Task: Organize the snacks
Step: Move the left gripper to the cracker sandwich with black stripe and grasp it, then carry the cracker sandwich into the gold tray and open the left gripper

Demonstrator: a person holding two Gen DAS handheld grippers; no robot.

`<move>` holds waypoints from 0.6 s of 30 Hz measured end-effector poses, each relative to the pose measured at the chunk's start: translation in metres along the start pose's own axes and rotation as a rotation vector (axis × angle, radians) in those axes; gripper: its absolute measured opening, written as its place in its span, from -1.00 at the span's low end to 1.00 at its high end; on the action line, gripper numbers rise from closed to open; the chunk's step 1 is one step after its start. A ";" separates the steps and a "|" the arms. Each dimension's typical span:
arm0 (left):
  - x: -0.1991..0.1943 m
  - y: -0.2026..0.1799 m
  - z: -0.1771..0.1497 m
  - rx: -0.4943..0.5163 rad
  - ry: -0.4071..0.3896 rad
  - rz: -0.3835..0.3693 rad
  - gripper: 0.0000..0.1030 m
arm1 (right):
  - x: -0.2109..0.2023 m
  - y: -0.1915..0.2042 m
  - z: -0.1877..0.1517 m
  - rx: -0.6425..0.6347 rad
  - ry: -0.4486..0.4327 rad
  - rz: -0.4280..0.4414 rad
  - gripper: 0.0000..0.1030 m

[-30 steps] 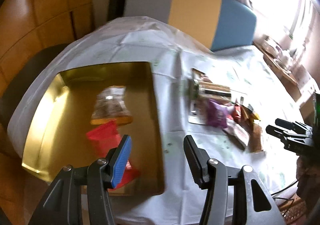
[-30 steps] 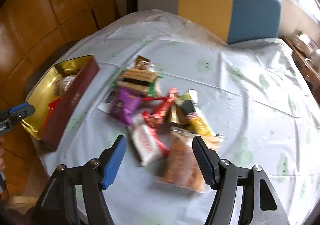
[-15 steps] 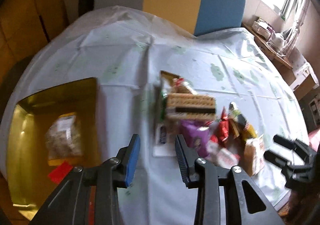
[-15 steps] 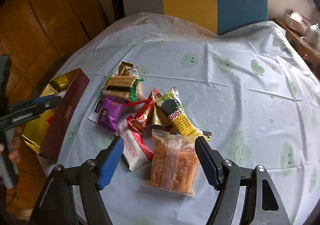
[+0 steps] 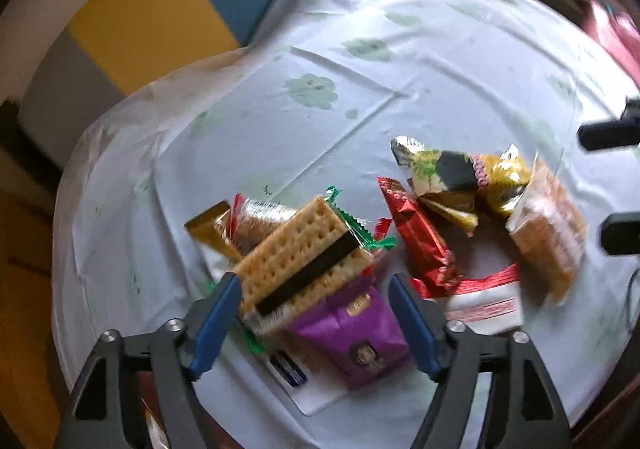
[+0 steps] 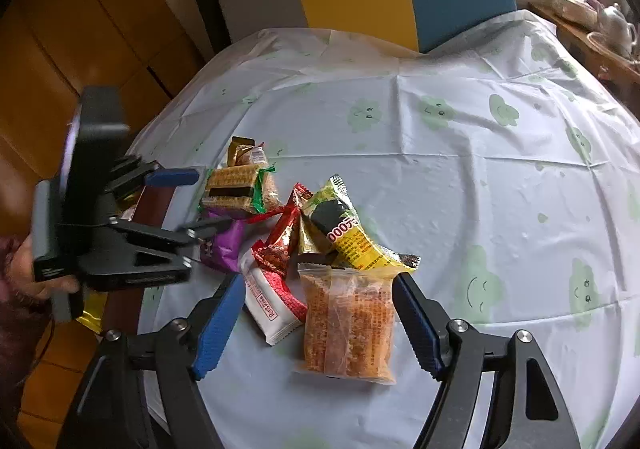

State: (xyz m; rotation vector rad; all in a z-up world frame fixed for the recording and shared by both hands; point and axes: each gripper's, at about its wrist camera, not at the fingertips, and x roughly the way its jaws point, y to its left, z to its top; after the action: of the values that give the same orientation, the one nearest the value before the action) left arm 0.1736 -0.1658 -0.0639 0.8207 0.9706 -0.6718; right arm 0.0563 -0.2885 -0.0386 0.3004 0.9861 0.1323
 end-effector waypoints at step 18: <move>0.000 0.022 -0.012 -0.318 -0.104 -0.155 0.10 | 0.003 0.008 -0.004 -0.033 0.005 -0.023 0.49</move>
State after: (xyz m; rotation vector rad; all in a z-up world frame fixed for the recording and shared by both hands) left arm 0.1860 -0.1445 -0.0614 0.4296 1.0209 -0.6644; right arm 0.0549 -0.2795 -0.0408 0.2584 0.9912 0.1282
